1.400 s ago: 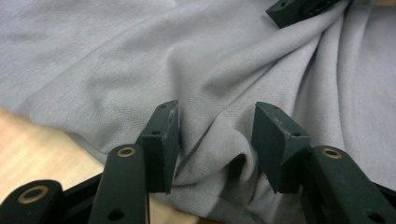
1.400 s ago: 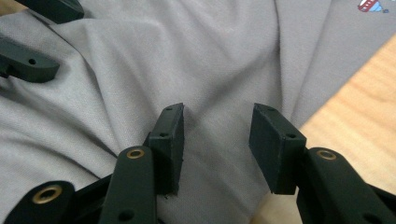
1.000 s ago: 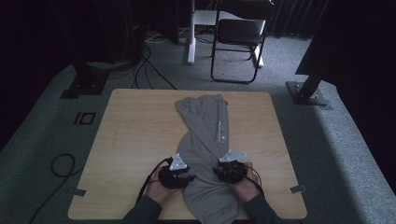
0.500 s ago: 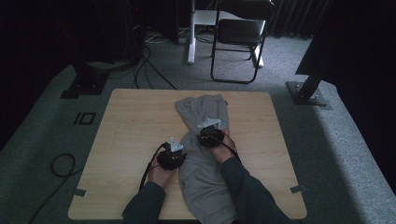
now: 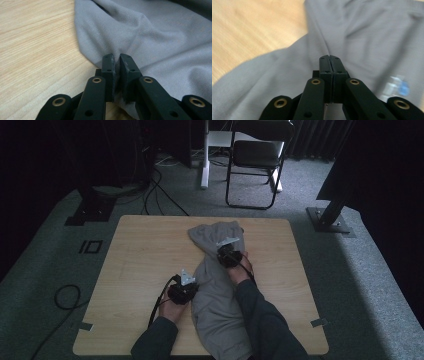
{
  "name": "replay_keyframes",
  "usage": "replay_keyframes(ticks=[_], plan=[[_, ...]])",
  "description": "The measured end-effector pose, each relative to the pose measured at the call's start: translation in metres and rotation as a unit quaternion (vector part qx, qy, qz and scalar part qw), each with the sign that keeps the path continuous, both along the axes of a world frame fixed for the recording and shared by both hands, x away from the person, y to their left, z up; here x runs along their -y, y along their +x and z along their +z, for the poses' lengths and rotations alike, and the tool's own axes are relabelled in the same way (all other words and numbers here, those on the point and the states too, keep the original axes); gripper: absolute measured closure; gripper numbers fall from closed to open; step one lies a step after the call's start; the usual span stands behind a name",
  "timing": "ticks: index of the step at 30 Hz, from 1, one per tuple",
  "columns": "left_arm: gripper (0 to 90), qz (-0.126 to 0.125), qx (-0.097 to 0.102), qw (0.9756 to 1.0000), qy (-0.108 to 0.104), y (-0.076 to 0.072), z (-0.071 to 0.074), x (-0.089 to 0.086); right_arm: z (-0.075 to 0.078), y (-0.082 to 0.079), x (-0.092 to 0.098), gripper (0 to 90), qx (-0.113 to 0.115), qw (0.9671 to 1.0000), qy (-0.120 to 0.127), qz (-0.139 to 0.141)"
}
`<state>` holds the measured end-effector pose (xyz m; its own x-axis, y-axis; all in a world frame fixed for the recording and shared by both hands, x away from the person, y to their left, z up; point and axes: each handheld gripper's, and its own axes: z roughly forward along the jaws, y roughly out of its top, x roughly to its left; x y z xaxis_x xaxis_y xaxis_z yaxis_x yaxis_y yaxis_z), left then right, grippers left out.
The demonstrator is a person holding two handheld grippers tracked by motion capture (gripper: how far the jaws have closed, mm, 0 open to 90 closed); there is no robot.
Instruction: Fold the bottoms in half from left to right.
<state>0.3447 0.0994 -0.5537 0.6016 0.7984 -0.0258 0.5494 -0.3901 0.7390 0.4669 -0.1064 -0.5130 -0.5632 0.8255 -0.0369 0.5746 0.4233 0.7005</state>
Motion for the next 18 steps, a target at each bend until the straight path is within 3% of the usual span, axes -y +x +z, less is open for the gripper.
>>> replay_keyframes(ticks=[2, 5, 9, 13, 18], plan=[[83.3, 0.000, -0.002, 1.0000, -0.003, -0.002, 0.000, -0.001, 0.006, 0.002, 0.021, 89.5, -0.001, 0.9994, 0.031, -0.016], [83.5, -0.002, -0.003, 1.0000, -0.001, -0.005, 0.000, -0.001, 0.009, 0.005, 0.052, 89.4, -0.003, 0.9980, 0.053, -0.033], [83.5, -0.004, -0.002, 1.0000, 0.000, -0.007, 0.000, 0.001, -0.004, 0.009, 0.080, 89.3, -0.021, 0.9968, 0.048, -0.061], [77.8, -0.012, -0.010, 0.9999, 0.002, -0.007, 0.002, 0.001, -0.016, 0.012, 0.091, 76.6, -0.043, 0.9947, 0.050, -0.078], [67.8, -0.014, 0.025, 0.9993, -0.023, 0.001, 0.018, 0.004, -0.010, 0.006, 0.090, 62.4, -0.021, 0.9954, 0.069, -0.063]])
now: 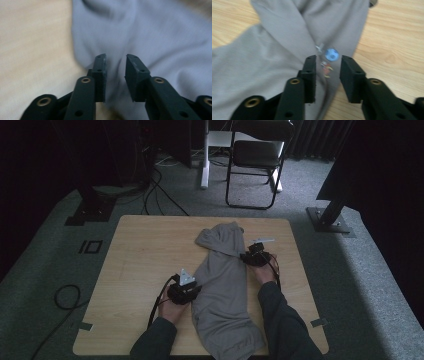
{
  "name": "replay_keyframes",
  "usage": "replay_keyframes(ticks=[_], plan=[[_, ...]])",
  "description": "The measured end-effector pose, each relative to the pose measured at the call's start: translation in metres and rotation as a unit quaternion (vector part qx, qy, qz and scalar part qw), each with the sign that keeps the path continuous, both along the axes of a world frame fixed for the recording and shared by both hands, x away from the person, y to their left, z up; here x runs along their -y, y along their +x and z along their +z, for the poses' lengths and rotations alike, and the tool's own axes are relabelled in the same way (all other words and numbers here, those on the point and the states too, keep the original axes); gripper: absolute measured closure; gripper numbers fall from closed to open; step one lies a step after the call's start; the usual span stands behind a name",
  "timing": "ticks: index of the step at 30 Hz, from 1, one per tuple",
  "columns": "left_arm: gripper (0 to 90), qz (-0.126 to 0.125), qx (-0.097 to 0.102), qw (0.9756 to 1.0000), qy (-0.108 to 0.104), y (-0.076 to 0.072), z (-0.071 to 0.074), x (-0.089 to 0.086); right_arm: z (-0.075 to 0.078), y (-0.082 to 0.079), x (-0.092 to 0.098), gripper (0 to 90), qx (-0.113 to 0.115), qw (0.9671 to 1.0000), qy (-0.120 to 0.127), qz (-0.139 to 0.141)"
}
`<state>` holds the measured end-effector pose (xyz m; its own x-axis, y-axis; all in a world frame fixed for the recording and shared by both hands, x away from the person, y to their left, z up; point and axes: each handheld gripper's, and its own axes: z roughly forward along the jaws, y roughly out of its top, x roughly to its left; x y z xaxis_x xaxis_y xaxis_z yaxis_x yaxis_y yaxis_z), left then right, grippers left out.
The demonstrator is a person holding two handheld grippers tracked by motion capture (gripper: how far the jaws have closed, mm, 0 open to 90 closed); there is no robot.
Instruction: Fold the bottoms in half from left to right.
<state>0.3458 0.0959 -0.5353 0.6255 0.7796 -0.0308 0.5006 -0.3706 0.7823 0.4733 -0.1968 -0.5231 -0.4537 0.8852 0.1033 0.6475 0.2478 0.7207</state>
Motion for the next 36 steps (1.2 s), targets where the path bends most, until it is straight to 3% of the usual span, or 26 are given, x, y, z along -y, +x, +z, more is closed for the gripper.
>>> replay_keyframes(ticks=[3, 8, 9, 11, 15, 23, 29, 31, 34, 36], plan=[[65.7, 0.007, 0.004, 0.9999, 0.008, 0.017, 0.006, 0.009, -0.003, 0.000, -0.007, 58.0, 0.000, 0.9997, -0.018, 0.019], [68.3, 0.018, -0.028, 0.9982, 0.050, 0.043, -0.007, 0.025, -0.016, 0.004, -0.013, 60.0, -0.021, 0.9992, -0.033, 0.012], [71.3, 0.021, -0.038, 0.9977, 0.053, 0.046, -0.011, 0.026, -0.019, 0.004, -0.013, 61.2, -0.023, 0.9989, -0.039, 0.012], [75.9, 0.023, -0.042, 0.9982, 0.035, 0.046, -0.012, 0.023, -0.021, 0.002, -0.014, 62.6, -0.016, 0.9990, -0.041, 0.011], [80.4, 0.022, -0.039, 0.9984, 0.035, 0.037, -0.013, 0.017, -0.021, -0.005, -0.014, 63.8, -0.014, 0.9989, -0.043, 0.006], [81.0, 0.018, -0.050, 0.9986, -0.008, -0.002, -0.018, -0.008, -0.023, -0.038, -0.015, 63.6, -0.004, 0.9982, -0.047, 0.038], [80.7, 0.008, -0.046, 0.9986, -0.024, -0.033, -0.021, -0.017, -0.024, -0.071, -0.016, 64.8, -0.007, 0.9984, -0.025, 0.050], [80.1, 0.001, -0.035, 0.9993, -0.013, -0.042, -0.021, -0.016, -0.024, -0.080, -0.016, 67.3, -0.011, 0.9982, -0.020, 0.055], [75.5, -0.002, -0.027, 0.9996, -0.008, -0.044, -0.020, -0.017, -0.023, -0.087, -0.015, 72.3, -0.018, 0.9978, -0.019, 0.061], [71.0, 0.002, -0.016, 0.9999, -0.005, -0.043, -0.019, -0.017, -0.021, -0.089, -0.016, 71.7, -0.006, 0.9972, -0.023, 0.070]])
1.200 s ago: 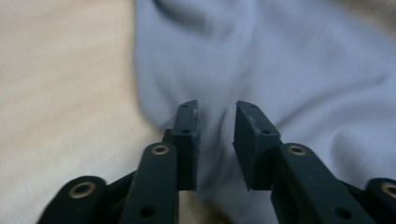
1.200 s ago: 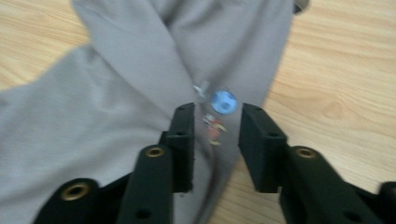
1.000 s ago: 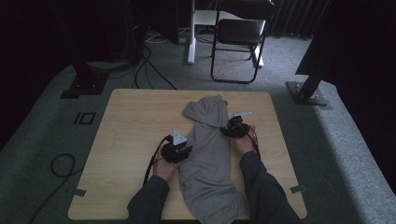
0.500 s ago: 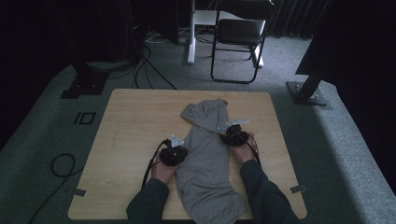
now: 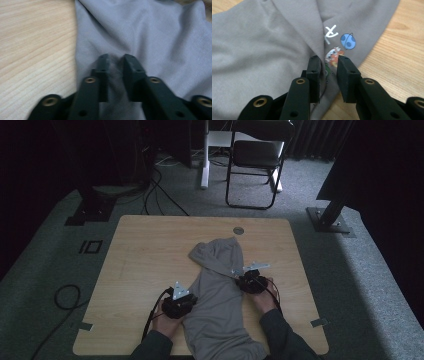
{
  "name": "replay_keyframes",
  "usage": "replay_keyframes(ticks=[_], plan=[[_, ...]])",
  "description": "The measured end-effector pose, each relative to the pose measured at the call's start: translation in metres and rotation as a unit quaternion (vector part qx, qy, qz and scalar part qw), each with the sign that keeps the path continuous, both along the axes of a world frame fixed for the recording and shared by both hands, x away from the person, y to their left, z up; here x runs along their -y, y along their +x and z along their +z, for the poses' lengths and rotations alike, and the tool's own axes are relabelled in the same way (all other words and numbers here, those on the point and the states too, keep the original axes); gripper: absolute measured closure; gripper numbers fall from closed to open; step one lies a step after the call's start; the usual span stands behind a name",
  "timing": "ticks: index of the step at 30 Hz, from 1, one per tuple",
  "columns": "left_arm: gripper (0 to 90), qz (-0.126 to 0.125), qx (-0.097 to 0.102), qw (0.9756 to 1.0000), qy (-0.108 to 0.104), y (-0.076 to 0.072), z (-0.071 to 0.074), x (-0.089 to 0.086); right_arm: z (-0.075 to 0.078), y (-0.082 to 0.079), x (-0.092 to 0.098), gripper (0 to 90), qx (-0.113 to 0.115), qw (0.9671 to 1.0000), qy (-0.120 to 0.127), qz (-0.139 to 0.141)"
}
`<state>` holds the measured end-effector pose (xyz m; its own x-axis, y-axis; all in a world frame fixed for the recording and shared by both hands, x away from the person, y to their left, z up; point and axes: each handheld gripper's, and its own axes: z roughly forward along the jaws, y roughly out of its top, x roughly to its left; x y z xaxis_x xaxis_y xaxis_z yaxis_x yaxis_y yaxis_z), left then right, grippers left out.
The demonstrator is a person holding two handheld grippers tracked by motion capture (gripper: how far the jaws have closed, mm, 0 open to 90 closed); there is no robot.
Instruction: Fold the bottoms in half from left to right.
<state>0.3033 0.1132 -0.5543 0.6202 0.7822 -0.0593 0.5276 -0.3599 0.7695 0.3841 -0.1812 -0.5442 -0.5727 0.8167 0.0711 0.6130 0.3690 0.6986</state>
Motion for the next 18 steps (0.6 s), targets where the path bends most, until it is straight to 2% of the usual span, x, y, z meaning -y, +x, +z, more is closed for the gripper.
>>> replay_keyframes(ticks=[2, 7, 9, 11, 14, 18], plan=[[68.6, 0.004, 0.007, 1.0000, -0.005, 0.005, 0.002, -0.002, 0.004, -0.001, -0.003, 70.7, 0.021, 0.9997, -0.001, 0.010], [67.2, 0.025, 0.010, 0.9997, -0.003, 0.025, 0.007, -0.003, 0.023, 0.009, -0.025, 70.7, 0.049, 0.9980, -0.003, 0.041], [69.5, 0.026, 0.007, 0.9996, 0.002, 0.031, 0.007, -0.001, 0.030, 0.016, -0.039, 71.8, 0.059, 0.9965, -0.006, 0.059], [73.6, 0.025, 0.008, 0.9996, 0.008, 0.034, 0.006, 0.000, 0.033, 0.025, -0.054, 72.1, 0.059, 0.9954, 0.001, 0.076], [80.7, 0.027, 0.004, 0.9995, 0.015, 0.035, 0.003, 0.001, 0.038, 0.038, -0.076, 69.9, 0.070, 0.9929, -0.017, 0.095], [84.2, 0.029, 0.001, 0.9994, 0.017, 0.035, 0.001, 0.000, 0.036, 0.052, -0.105, 61.3, 0.065, 0.9906, -0.046, 0.111]])
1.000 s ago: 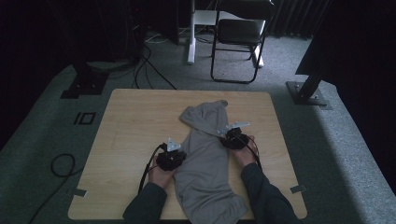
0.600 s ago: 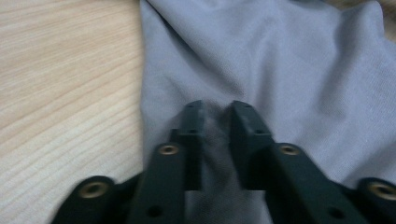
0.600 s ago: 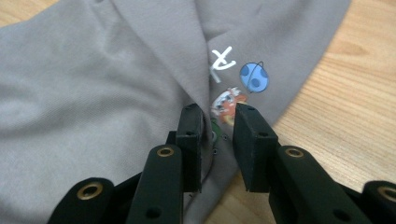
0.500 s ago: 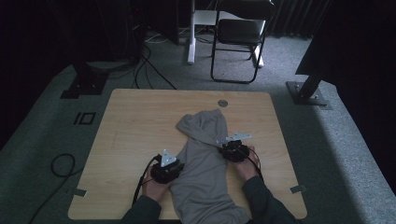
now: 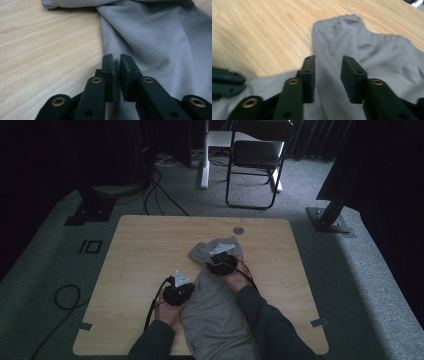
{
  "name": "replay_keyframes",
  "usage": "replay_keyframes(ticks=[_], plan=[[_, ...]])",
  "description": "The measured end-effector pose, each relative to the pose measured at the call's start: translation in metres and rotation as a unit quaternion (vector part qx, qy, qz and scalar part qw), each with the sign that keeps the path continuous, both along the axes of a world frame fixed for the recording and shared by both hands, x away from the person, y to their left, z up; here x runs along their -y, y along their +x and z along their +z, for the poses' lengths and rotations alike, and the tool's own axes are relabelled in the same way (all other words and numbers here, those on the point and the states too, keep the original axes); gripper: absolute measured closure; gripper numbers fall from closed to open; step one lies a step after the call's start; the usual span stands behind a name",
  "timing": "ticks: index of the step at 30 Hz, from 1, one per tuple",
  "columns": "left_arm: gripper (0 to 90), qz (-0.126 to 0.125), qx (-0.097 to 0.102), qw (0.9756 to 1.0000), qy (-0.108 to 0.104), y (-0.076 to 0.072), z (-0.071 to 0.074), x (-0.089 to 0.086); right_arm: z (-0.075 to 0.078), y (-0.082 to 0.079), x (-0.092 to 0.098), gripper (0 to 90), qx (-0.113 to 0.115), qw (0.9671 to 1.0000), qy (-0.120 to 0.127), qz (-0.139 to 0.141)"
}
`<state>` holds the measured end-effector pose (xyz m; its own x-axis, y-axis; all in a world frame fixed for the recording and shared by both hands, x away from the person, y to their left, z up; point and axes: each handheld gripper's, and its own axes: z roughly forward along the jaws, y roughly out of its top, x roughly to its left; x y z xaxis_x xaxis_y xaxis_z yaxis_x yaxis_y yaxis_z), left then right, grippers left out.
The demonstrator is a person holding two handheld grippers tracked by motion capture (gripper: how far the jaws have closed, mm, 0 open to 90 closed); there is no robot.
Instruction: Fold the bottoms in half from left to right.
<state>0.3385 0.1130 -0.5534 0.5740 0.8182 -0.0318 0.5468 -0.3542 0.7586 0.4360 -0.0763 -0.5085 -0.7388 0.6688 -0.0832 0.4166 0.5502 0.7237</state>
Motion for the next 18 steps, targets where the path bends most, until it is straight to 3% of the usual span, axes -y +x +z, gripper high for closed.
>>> replay_keyframes(ticks=[4, 5, 8, 13, 15, 16, 18], plan=[[86.6, -0.001, 0.003, 0.9999, 0.011, -0.001, -0.001, 0.002, -0.010, 0.011, -0.016, 58.5, -0.017, 0.9996, -0.022, -0.001], [87.1, -0.002, 0.005, 0.9999, 0.012, -0.002, -0.001, 0.003, -0.013, 0.013, -0.018, 61.7, -0.017, 0.9993, -0.034, -0.001], [87.5, -0.003, 0.007, 0.9999, 0.013, -0.004, -0.002, 0.003, -0.015, 0.016, -0.016, 84.1, -0.015, 0.9987, -0.048, -0.013], [87.7, -0.002, 0.008, 0.9999, 0.014, -0.004, -0.002, 0.003, 0.003, 0.021, 0.021, 86.9, -0.001, 0.9987, 0.009, -0.051], [87.8, -0.002, 0.010, 0.9998, 0.016, -0.005, -0.002, 0.003, 0.009, 0.027, 0.047, 86.8, -0.001, 0.9951, 0.043, -0.089], [87.8, -0.002, 0.010, 0.9998, 0.017, -0.005, -0.002, 0.003, 0.011, 0.031, 0.060, 86.5, -0.013, 0.9921, 0.069, -0.104], [87.8, -0.002, 0.010, 0.9998, 0.018, -0.005, -0.002, 0.003, 0.012, 0.036, 0.082, 87.0, -0.016, 0.9864, 0.084, -0.141]])
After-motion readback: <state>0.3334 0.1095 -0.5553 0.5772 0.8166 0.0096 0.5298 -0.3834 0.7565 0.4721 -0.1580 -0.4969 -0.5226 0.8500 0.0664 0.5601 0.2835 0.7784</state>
